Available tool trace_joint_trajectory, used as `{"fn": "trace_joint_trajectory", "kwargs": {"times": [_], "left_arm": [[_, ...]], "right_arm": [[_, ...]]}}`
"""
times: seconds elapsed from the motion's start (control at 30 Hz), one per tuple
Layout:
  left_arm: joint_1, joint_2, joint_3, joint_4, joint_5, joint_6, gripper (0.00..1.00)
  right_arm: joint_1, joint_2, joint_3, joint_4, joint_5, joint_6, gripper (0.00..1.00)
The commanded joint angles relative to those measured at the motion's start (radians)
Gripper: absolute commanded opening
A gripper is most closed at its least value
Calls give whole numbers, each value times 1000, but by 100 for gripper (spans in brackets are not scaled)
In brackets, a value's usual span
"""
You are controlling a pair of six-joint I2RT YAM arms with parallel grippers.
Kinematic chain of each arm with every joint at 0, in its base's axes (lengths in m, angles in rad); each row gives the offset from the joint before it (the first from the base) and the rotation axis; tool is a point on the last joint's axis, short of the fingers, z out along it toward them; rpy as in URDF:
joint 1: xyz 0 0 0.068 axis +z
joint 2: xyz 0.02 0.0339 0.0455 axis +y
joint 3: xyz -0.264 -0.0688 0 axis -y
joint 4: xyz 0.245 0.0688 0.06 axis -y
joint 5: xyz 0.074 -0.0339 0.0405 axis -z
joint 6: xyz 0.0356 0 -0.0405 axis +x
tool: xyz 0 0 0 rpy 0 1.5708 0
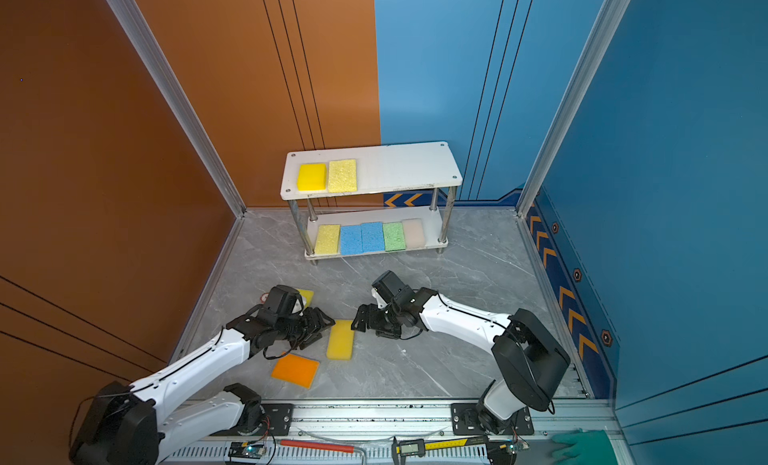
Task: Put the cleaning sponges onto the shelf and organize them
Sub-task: 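Lower the right gripper onto the large yellow foam sponge and grasp it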
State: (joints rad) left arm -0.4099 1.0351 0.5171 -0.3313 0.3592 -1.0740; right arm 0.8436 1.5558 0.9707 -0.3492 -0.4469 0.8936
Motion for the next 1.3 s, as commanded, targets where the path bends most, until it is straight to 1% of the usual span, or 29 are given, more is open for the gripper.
{"fn": "trace_joint_trajectory", "kwargs": {"times": [0.0,0.1,0.2,0.27,0.4,0.53,0.73,0.83,1.27], "left_arm": [[41,-68,-14,-102,-10,15,63],[57,-102,-20,-117,13,22,64],[57,-122,-33,-128,24,23,66],[54,-144,-44,-133,26,18,66],[56,-198,-61,-153,17,2,67],[57,-224,-69,-170,23,0,67],[57,-235,-79,-173,35,5,69],[58,-237,-79,-172,39,8,70],[63,-277,-116,-186,56,2,71]], "right_arm": [[43,62,62,-100,51,-77,81],[84,122,104,-112,56,-99,80],[115,177,141,-112,56,-105,77],[132,206,169,-111,61,-106,76],[151,247,204,-111,63,-107,72],[155,275,221,-111,69,-104,65],[155,297,241,-111,82,-97,60],[154,309,250,-112,85,-93,55],[144,337,256,-111,103,-81,48]]}}
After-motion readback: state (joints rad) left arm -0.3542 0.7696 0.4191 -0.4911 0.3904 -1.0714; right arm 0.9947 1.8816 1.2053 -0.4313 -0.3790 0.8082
